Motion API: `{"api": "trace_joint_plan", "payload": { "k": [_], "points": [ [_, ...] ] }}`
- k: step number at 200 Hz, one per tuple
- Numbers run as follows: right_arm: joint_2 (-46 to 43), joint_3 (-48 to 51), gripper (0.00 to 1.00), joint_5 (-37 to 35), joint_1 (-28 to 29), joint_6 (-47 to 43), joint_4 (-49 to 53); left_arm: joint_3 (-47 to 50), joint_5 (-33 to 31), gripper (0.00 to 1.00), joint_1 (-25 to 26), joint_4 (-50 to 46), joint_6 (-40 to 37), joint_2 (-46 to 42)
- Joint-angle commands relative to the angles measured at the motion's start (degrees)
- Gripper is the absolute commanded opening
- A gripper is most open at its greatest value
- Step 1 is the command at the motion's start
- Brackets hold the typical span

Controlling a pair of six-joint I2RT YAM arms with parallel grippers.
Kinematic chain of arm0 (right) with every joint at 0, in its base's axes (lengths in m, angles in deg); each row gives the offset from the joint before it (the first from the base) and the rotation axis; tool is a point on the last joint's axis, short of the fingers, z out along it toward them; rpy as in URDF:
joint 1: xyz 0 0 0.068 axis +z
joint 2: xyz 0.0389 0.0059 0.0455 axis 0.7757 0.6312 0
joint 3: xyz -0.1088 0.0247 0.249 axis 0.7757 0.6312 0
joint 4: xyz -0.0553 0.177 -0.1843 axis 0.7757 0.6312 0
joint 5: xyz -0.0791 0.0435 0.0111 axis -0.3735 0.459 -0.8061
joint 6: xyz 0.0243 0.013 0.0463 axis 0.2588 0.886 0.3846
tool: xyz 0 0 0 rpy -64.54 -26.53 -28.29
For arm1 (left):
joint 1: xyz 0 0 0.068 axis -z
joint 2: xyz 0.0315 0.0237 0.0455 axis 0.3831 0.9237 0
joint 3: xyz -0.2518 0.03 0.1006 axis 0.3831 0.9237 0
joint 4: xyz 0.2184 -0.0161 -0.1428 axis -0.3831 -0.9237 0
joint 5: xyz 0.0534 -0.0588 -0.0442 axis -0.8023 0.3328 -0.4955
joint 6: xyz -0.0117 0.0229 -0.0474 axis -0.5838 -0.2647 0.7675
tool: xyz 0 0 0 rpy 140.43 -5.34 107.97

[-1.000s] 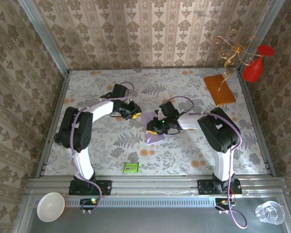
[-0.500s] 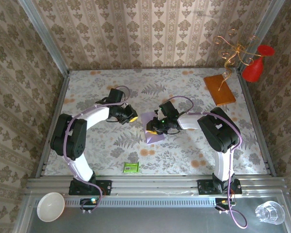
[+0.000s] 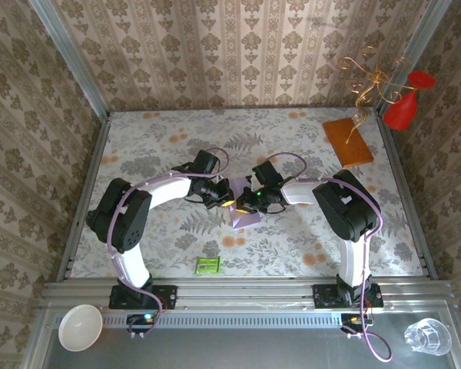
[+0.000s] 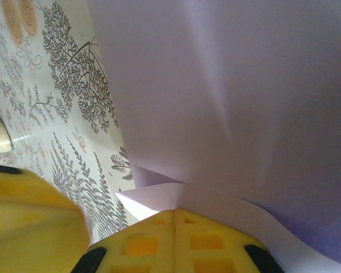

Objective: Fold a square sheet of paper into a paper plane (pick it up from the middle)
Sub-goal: Fold the triangle a second time at the center of the table.

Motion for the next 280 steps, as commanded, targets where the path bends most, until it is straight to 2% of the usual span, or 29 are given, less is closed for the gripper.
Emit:
{"api": "trace_joint_plan", "payload": {
  "k": [1, 123, 153, 184, 280],
  "points": [
    [2.39, -0.13, 0.02, -3.07, -0.02, -0.75, 5.66, -1.26, 0.5, 0.0, 0.69, -1.76, -1.49, 1.58],
    [1.17, 0.93, 0.02, -1.03, -0.32, 0.99, 2.49, -1.39, -5.36, 0.0, 0.46, -6.98, -1.47, 4.78],
    [-3.59, 1.17, 0.06, -0.03, -1.82, 0.9, 0.87, -0.65, -5.47, 0.0, 0.17, -6.89, -1.61, 4.6],
    [-7.23, 1.27, 0.11, -2.1, -3.85, -1.93, 2.91, -0.73, -4.94, 0.0, 0.17, -6.5, -1.94, 4.6],
    [-2.19, -1.34, 0.13, 0.71, -4.79, -4.9, 3.92, -1.33, -4.18, 0.0, 0.21, -6.45, -2.23, 4.6]
  ]
}}
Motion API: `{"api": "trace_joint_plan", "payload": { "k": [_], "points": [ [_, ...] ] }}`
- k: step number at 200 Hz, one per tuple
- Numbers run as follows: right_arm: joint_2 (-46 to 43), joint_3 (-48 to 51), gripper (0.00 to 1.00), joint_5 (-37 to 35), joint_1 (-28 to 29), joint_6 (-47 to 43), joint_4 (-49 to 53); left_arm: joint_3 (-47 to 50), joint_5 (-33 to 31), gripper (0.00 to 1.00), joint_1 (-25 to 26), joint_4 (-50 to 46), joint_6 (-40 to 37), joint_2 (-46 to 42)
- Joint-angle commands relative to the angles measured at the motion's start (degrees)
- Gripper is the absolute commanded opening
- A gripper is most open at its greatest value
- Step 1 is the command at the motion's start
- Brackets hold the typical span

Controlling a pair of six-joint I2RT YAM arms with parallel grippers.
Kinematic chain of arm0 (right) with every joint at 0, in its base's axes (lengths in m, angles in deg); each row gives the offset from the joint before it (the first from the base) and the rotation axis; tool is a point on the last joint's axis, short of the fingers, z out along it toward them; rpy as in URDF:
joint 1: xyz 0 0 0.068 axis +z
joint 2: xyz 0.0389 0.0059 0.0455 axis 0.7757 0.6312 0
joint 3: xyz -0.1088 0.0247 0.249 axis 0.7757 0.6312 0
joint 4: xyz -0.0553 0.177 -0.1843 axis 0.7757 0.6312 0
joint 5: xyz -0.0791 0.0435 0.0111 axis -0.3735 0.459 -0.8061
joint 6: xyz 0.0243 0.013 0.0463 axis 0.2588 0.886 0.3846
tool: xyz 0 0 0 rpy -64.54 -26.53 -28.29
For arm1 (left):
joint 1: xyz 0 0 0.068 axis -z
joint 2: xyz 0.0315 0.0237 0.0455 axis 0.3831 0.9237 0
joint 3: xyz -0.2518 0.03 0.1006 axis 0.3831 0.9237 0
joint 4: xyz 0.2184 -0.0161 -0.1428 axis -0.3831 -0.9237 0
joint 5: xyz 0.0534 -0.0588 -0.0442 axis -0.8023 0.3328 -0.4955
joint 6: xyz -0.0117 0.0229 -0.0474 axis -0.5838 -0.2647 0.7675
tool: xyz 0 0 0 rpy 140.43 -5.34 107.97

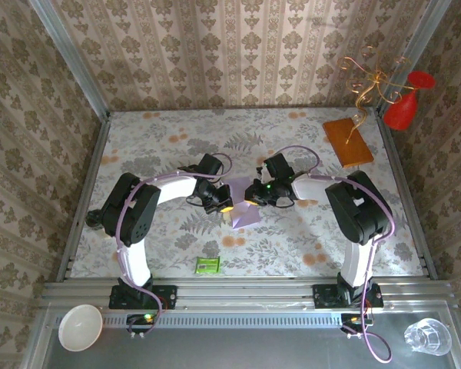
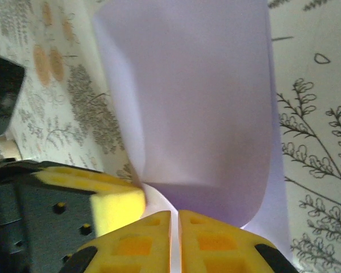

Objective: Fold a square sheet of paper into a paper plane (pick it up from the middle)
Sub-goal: Fold the triangle a second time at the center of the table.

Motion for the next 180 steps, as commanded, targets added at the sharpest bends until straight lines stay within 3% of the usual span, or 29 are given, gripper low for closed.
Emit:
{"api": "trace_joint_plan", "payload": {
  "k": [1, 117, 180],
  "points": [
    [1.84, -2.22, 0.14, 1.52, 0.21, -1.99, 1.91, 0.26, -1.19, 0.0, -0.33, -2.38, -1.1, 0.27],
    [6.41, -3.68, 0.11, -3.39, -0.04, -4.72, 8.78, -2.13, -0.15, 0.0, -0.14, -3.4, -2.84, -2.74],
    [6.88, -3.59, 0.11, -3.45, -0.04, -4.64, 9.44, -4.3, 1.51, 0.03, 2.78, -1.81, -3.56, -4.06]
  ]
}}
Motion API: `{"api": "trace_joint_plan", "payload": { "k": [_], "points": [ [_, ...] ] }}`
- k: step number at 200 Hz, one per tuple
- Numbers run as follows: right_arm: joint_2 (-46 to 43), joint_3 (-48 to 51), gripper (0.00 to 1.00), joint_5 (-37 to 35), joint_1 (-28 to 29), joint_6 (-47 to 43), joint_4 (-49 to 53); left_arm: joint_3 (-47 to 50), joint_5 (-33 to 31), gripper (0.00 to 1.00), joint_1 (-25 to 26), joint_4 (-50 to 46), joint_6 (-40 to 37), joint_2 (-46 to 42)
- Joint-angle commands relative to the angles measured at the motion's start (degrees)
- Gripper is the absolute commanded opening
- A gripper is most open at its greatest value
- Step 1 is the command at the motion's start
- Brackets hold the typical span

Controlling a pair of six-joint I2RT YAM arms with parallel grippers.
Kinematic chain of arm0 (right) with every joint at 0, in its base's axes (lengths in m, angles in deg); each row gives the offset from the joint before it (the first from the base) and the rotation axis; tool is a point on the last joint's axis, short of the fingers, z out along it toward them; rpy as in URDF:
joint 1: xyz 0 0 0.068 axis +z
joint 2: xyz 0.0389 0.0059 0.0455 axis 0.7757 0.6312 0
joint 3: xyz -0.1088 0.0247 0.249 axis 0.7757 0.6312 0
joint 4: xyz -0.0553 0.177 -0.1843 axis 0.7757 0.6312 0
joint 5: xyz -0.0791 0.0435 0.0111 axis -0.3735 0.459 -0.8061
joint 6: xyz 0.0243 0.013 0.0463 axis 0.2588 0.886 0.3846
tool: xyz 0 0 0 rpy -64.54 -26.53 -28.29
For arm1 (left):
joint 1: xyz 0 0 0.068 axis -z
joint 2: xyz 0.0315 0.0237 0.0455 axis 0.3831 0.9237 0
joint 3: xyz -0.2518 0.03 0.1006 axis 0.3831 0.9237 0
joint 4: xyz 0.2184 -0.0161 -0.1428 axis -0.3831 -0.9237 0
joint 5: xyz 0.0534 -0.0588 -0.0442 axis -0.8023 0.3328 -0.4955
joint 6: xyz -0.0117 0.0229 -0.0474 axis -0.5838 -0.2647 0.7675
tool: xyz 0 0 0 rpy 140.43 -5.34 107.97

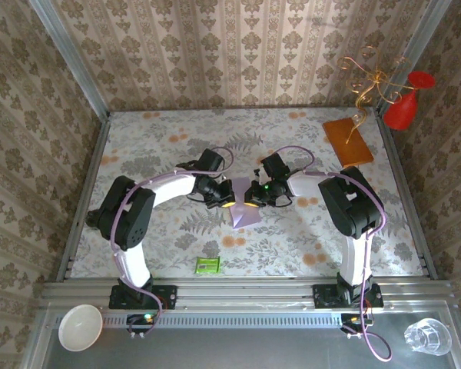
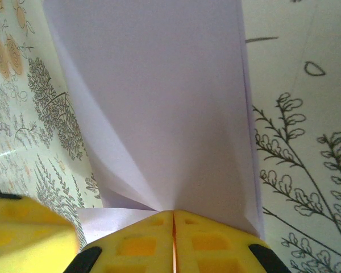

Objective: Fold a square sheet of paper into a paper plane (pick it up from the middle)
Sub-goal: Fold the triangle a second time at the center of the table.

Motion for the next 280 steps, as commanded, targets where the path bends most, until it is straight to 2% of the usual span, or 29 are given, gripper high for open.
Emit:
{"api": "trace_joint_plan", "payload": {
  "k": [1, 117, 280],
  "points": [
    [2.65, -0.07, 0.11, -3.43, 0.0, -0.99, 5.17, -1.71, 1.2, 0.03, 1.62, -0.54, -1.48, -1.1],
    [3.74, -0.13, 0.09, -3.58, -0.58, 0.94, 6.37, 0.7, 2.46, 0.03, 6.33, -0.48, -0.51, 1.5],
    [4.52, -0.08, 0.09, -3.92, -1.4, 1.17, 7.15, 4.87, 1.82, 0.01, 6.4, 0.62, 0.45, 2.66]
  ]
}}
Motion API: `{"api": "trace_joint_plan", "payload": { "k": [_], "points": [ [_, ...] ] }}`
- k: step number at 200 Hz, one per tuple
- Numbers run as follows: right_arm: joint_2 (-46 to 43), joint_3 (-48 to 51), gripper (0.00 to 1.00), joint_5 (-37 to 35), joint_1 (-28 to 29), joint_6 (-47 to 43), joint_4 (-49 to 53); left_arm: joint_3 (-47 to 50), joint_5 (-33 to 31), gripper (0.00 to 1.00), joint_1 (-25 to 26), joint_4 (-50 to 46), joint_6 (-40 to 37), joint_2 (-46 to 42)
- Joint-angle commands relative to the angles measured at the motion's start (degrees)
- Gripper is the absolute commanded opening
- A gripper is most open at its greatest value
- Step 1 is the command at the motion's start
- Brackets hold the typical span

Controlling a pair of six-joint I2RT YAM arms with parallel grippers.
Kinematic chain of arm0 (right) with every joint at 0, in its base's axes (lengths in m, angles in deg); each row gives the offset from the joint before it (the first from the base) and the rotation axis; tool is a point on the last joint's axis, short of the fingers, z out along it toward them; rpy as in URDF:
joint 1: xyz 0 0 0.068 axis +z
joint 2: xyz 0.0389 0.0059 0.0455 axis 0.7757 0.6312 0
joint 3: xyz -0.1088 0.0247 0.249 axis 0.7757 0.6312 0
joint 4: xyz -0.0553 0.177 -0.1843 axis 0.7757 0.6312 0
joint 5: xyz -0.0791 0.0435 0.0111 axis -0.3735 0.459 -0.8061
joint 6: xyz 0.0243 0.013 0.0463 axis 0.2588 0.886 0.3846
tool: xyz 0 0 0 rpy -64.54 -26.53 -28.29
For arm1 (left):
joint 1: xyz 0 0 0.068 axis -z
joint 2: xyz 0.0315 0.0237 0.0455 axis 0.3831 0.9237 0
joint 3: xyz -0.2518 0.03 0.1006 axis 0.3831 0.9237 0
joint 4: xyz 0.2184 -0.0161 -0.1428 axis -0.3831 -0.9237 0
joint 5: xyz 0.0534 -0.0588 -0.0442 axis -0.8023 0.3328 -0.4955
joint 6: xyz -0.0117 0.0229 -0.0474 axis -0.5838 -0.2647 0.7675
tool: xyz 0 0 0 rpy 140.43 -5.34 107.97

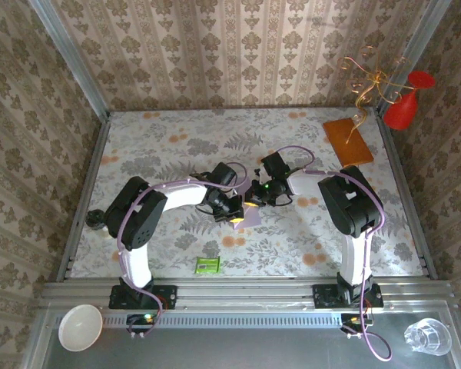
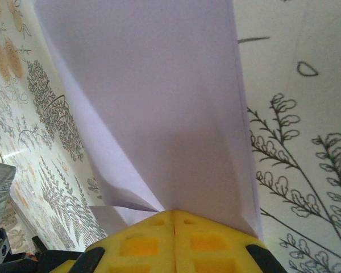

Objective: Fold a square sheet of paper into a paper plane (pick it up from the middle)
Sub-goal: Fold the triangle a second time at the center of the table.

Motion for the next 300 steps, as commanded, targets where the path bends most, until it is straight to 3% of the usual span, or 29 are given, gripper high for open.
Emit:
{"api": "trace_joint_plan", "payload": {
  "k": [1, 129, 191, 232, 300],
  "points": [
    [3.78, 0.95, 0.09, -4.95, -0.62, 0.2, 5.8, 1.4, 0.24, 0.01, 0.1, -1.04, 0.41, 0.18],
    [4.13, 0.55, 0.09, -5.09, -0.8, 0.08, 6.31, -1.04, -1.6, 0.02, -0.08, -6.01, -2.16, -3.52],
    [4.27, 0.2, 0.1, -4.75, -0.88, 0.2, 5.9, 3.55, -4.26, 0.16, -4.32, -3.14, 0.38, -8.9],
    [4.46, 0.21, 0.1, -4.57, -0.88, 0.4, 5.55, 3.55, -3.03, 0.27, -6.57, -0.42, 0.61, -7.51],
    [4.26, 0.34, 0.11, -4.35, -0.88, 0.34, 5.46, -1.26, -2.24, 0.29, -8.26, -0.5, -2.29, -2.04]
  ]
}}
